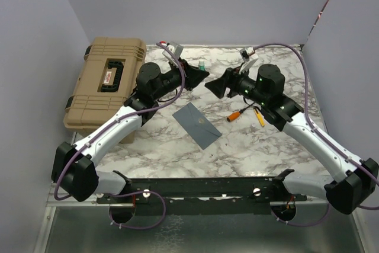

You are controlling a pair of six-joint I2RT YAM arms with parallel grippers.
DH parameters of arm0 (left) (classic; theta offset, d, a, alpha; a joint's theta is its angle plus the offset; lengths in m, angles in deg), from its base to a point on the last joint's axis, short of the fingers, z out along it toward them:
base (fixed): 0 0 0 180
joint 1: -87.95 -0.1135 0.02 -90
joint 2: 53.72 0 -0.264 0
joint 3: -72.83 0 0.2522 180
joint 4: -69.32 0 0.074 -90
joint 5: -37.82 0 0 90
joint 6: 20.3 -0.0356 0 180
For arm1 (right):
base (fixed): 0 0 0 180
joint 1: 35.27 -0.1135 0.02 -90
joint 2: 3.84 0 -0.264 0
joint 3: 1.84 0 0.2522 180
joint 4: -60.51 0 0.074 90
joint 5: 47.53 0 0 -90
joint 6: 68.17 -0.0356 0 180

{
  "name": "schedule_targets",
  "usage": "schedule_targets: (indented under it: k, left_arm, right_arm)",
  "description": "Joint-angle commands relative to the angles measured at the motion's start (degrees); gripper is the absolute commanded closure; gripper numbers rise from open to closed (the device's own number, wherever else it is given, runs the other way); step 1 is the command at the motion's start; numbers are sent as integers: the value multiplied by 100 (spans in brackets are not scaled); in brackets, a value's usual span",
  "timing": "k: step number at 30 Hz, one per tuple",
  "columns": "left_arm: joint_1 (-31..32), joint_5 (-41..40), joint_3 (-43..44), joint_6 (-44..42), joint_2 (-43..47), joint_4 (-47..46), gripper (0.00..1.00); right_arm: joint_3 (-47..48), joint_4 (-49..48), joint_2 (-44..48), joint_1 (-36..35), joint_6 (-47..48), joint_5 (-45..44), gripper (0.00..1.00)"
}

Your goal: Place the letter into the envelope and seal it

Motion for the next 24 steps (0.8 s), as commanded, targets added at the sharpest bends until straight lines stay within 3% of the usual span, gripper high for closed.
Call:
schedule_targets:
  k: [1, 6, 9, 14, 24]
  left_arm:
    - [34, 230, -360, -2203, 310, 129, 100]
    - [30, 682, -440, -3000, 351, 182, 100]
    - [32, 806, -450, -3018, 317, 132, 100]
    - [33, 968, -483, -2710, 210, 88, 100]
    - [30, 1060, -783, -2014, 121, -426, 100]
  right_arm:
    - [-246, 681, 695, 30, 571, -493, 30]
    - [-265, 1788, 751, 43, 44, -2455, 30]
    - [-62, 2787, 395, 163, -493, -3296, 30]
    - [-7, 3667, -353, 957, -1180, -3131, 32]
    - [-590, 3677, -1369, 1388, -1254, -3195, 35]
